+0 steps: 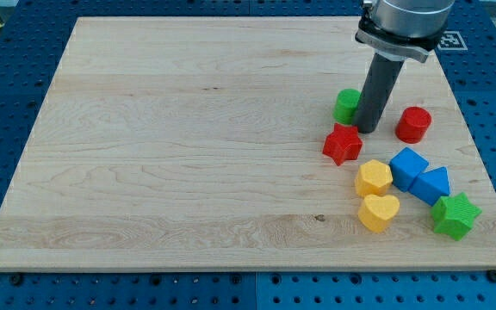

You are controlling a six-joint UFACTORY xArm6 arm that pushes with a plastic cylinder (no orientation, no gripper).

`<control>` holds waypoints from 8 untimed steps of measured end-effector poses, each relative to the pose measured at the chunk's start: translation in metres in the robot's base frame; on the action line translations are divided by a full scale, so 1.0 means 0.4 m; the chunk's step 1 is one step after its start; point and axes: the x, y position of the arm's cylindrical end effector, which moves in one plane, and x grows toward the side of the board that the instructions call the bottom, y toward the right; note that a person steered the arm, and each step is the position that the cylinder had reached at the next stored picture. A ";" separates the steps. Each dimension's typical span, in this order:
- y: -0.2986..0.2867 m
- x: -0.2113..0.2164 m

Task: Slide the green circle diagonally to the red star

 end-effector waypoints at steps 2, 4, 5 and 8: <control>0.000 -0.097; -0.048 -0.196; -0.103 -0.223; -0.148 -0.208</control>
